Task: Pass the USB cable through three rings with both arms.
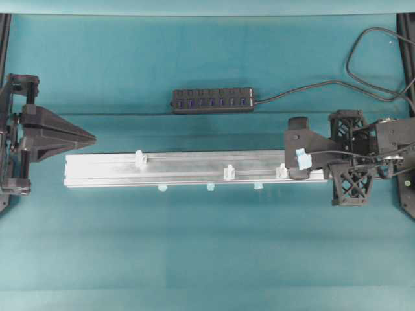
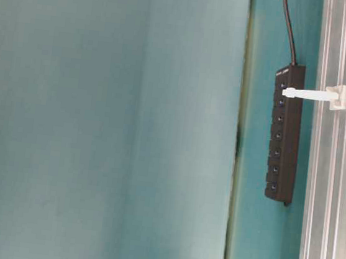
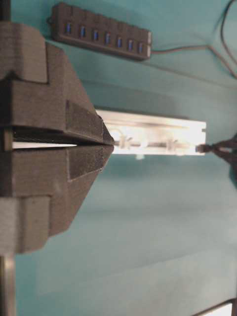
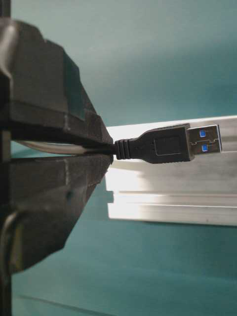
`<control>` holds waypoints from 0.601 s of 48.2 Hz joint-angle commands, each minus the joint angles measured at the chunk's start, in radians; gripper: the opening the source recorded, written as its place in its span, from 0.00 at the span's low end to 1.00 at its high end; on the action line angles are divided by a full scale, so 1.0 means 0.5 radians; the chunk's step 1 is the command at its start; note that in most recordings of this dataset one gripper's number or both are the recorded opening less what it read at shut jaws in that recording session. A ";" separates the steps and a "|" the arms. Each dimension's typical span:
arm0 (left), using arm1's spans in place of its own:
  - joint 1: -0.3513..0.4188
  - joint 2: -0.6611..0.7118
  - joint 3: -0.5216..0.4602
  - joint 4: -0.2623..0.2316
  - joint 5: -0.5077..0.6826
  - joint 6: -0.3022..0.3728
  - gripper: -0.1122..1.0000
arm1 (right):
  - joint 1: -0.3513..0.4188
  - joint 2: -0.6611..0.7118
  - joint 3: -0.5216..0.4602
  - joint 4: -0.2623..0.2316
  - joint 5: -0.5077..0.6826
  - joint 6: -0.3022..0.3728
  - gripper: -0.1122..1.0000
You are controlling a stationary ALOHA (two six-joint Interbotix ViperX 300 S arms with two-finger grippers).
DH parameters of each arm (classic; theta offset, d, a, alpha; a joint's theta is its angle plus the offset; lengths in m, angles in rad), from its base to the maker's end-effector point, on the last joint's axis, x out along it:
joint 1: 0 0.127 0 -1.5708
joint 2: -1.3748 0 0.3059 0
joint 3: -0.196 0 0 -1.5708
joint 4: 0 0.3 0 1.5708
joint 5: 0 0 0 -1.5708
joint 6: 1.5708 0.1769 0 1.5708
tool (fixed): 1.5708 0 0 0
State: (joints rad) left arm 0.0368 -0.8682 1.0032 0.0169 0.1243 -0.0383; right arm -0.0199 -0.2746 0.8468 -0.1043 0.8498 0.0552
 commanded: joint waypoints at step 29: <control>0.012 0.021 -0.067 0.003 -0.018 -0.003 0.12 | -0.046 0.138 -0.009 0.003 -0.304 0.000 0.03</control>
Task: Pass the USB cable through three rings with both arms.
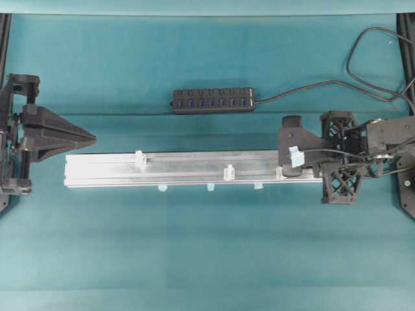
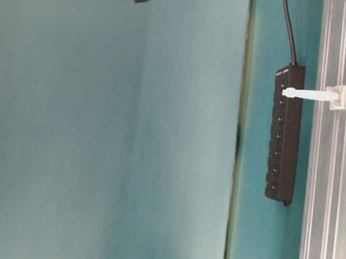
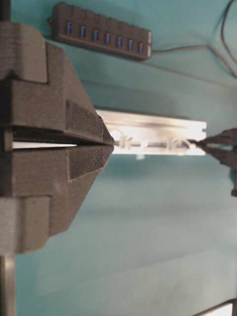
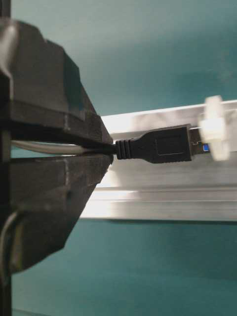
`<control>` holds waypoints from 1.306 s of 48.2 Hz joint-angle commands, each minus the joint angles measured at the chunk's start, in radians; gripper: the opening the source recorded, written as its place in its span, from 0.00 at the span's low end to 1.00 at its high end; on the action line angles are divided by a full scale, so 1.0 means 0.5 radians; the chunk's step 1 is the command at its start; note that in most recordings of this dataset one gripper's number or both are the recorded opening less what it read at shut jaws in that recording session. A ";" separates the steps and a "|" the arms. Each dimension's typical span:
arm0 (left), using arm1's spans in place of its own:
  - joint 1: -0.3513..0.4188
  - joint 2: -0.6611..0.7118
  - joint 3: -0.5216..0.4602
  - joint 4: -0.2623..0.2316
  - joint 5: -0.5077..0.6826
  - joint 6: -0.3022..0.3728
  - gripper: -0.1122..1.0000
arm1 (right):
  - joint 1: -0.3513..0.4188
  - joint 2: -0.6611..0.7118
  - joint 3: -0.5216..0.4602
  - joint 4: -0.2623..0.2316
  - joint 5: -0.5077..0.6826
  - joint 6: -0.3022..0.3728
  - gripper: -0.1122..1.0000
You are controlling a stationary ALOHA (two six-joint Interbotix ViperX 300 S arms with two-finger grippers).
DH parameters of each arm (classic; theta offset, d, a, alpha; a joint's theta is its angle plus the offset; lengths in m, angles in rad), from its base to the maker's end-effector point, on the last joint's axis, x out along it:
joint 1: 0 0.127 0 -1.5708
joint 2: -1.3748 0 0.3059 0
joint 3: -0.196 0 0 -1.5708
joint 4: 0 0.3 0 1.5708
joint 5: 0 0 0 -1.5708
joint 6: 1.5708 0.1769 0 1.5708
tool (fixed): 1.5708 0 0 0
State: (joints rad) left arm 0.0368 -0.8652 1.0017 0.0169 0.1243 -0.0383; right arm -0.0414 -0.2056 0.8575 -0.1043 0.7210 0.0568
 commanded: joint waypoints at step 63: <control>0.077 1.273 -0.598 0.003 -0.525 0.012 0.26 | -0.003 -0.110 0.187 0.175 -0.586 0.018 0.03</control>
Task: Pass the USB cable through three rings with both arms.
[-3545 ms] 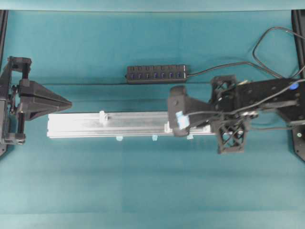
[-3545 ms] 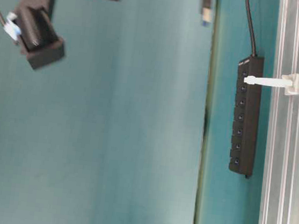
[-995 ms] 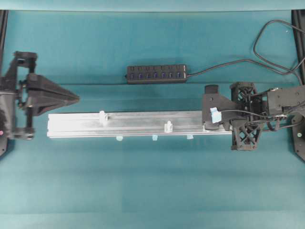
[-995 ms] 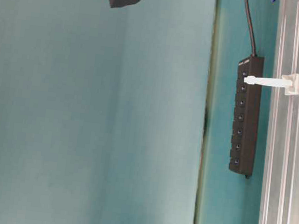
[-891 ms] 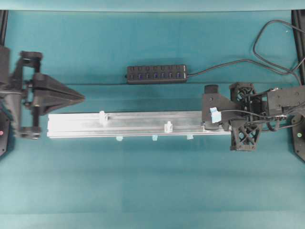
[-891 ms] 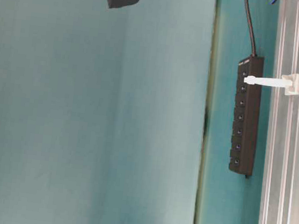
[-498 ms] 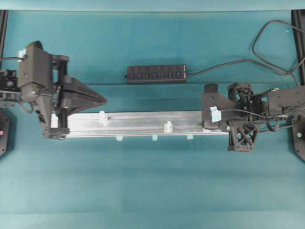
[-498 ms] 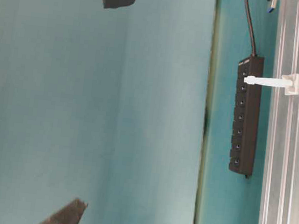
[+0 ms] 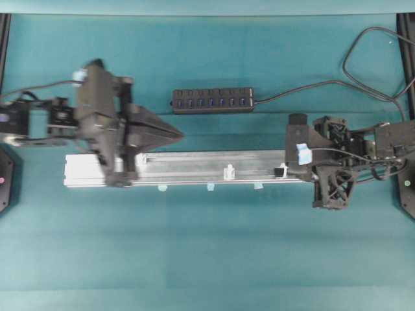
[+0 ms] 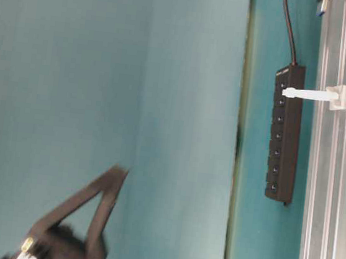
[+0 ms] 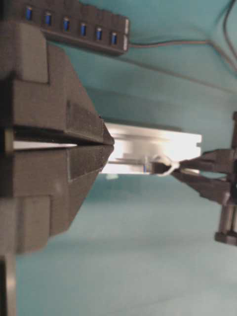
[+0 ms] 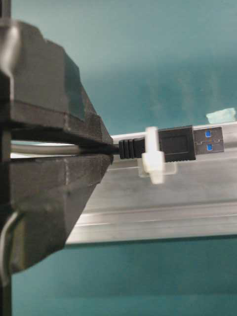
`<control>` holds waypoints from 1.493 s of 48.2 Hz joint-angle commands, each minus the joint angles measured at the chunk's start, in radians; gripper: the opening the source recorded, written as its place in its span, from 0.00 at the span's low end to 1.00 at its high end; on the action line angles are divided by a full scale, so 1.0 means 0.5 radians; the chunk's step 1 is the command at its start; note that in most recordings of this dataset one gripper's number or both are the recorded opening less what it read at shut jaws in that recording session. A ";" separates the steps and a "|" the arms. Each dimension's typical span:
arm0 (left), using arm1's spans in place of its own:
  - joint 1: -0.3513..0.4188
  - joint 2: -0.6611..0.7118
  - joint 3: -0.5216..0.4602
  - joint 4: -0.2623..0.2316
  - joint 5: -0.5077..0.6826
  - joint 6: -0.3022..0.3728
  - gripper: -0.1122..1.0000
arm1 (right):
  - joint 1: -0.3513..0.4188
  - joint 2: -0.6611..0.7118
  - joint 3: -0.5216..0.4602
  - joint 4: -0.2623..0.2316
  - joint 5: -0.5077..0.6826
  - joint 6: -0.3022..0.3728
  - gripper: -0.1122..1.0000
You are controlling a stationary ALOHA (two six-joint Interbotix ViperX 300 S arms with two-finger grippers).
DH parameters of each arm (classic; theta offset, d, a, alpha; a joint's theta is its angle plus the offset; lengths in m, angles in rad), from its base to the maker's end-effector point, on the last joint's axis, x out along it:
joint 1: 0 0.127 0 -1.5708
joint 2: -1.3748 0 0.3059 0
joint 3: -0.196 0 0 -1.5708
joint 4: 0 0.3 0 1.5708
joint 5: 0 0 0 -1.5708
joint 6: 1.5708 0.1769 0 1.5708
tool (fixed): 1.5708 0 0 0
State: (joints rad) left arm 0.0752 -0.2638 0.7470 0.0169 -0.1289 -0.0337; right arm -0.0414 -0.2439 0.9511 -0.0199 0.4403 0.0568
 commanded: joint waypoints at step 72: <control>-0.055 1.117 -0.890 0.003 0.018 -0.018 0.83 | -0.031 -0.043 0.052 0.006 -0.288 0.055 0.03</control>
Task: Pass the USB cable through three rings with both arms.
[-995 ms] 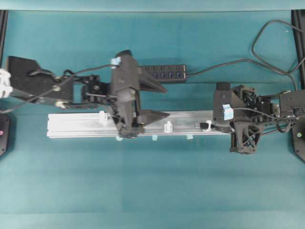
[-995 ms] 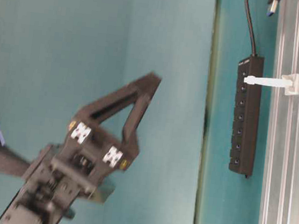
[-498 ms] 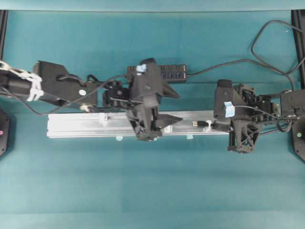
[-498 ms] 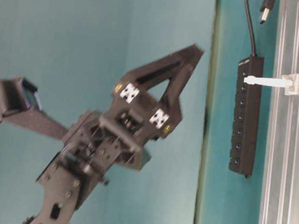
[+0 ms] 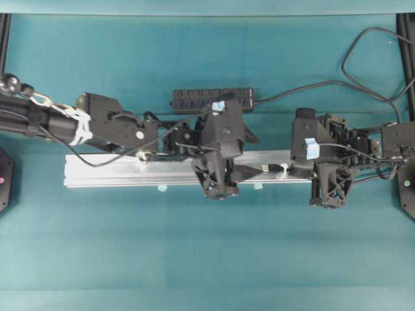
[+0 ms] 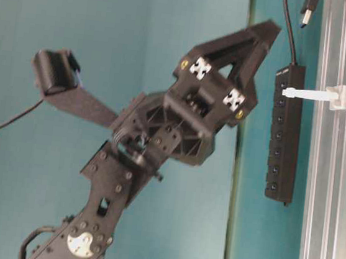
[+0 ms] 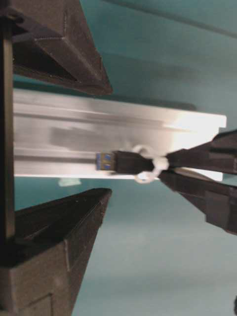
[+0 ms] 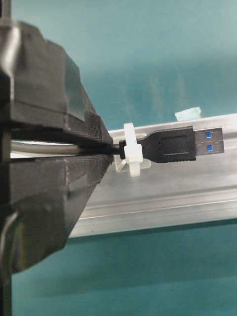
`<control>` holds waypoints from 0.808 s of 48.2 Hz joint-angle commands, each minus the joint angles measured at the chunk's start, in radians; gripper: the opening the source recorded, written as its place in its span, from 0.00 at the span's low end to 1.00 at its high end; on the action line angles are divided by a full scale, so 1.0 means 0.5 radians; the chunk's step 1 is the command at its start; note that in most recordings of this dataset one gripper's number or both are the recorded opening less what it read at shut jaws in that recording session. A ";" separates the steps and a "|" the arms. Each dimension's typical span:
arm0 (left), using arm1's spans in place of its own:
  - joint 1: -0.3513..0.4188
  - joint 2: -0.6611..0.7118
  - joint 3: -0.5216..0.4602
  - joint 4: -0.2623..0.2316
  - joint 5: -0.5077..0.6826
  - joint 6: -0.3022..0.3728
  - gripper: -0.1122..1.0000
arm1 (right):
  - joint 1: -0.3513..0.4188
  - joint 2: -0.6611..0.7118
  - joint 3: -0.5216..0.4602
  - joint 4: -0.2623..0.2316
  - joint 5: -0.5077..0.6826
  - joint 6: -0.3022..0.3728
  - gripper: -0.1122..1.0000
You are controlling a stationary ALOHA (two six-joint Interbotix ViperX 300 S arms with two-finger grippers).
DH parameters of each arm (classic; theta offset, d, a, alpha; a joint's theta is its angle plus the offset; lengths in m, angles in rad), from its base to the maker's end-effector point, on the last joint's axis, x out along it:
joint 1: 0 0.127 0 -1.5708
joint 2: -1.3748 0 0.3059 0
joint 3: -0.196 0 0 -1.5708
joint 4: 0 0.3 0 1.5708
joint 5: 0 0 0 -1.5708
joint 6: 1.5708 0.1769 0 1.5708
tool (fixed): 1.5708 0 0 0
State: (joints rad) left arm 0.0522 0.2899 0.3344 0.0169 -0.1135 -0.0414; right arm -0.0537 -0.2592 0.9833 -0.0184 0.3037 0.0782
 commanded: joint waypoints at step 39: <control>-0.046 0.261 -0.285 0.003 0.126 -0.006 0.82 | -0.003 0.000 -0.012 0.003 -0.052 0.015 0.03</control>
State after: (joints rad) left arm 0.0322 0.4203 0.2102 0.0169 -0.0522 -0.0445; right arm -0.0537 -0.2577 0.9833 -0.0199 0.2838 0.0782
